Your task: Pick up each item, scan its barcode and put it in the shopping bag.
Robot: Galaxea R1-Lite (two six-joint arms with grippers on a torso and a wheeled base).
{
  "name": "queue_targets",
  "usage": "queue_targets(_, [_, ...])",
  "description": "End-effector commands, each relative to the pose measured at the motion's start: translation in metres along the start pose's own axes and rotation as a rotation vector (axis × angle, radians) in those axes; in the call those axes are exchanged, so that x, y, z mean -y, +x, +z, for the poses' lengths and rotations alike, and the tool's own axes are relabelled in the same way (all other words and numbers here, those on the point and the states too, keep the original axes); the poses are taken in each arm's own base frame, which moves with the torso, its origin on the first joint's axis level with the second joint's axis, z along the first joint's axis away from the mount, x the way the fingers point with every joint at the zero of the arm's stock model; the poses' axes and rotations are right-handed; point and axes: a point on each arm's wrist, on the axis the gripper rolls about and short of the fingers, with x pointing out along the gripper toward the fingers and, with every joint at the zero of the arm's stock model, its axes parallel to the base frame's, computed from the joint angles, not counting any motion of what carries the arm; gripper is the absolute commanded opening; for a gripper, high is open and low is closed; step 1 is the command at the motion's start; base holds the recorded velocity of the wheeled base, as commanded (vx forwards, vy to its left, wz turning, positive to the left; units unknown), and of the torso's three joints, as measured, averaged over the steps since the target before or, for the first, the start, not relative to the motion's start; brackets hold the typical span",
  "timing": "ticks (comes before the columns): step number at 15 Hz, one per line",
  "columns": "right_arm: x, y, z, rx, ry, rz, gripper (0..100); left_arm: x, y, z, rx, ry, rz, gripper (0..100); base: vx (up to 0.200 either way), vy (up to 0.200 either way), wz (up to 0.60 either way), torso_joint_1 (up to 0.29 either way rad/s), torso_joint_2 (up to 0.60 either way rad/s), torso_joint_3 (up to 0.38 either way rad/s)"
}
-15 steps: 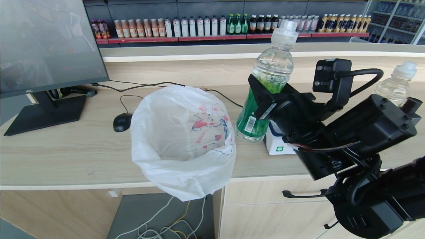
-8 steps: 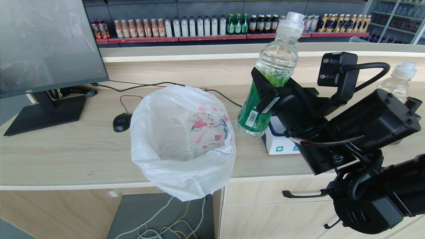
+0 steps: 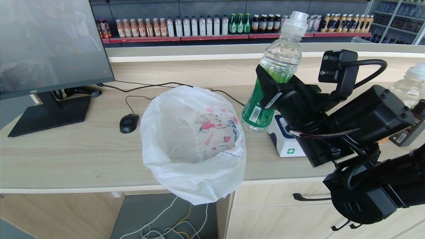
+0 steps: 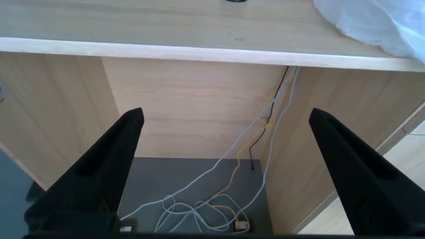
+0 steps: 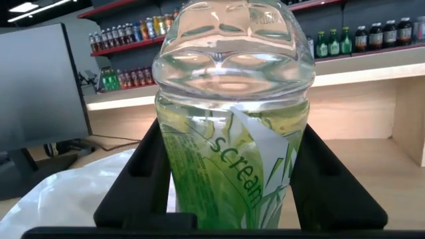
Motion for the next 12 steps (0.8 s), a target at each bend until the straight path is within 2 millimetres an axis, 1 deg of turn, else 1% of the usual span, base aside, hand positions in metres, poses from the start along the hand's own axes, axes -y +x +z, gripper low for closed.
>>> queue_targets(1, [0.000, 0.003, -0.005, -0.002, -0.001, -0.001, 0, 0.000, 0.000, 0.000, 0.001, 0.000, 0.002, 100, 0.000, 0.200, 0.00, 0.002, 0.00, -0.002])
queue_targets(2, [-0.001, 0.005, -0.005, 0.005, 0.002, -0.001, 0, 0.000, 0.000, 0.000, 0.001, 0.000, 0.002, 100, 0.000, 0.200, 0.00, 0.002, 0.01, 0.007])
queue_targets(7, [0.000, 0.005, 0.000, 0.016, -0.005, 0.000, 0, 0.000, 0.000, 0.000, 0.001, 0.000, 0.002, 100, 0.000, 0.200, 0.00, 0.003, 0.00, 0.004])
queue_targets(8, [-0.001, 0.005, 0.000, 0.017, -0.009, 0.003, 0, 0.000, 0.000, 0.000, 0.001, 0.002, 0.001, 100, 0.000, 0.000, 0.00, 0.000, 0.00, 0.000])
queue_targets(10, [-0.002, 0.004, -0.006, 0.006, -0.065, 0.071, 0, 0.000, 0.000, 0.000, 0.001, 0.003, 0.001, 100, 0.000, 0.000, 0.00, 0.000, 0.00, 0.000])
queue_targets(12, [-0.003, 0.007, -0.016, -0.010, -0.082, 0.075, 0, 0.000, 0.000, 0.000, 0.001, 0.003, 0.001, 100, 0.000, 0.000, 0.00, 0.000, 0.00, 0.000])
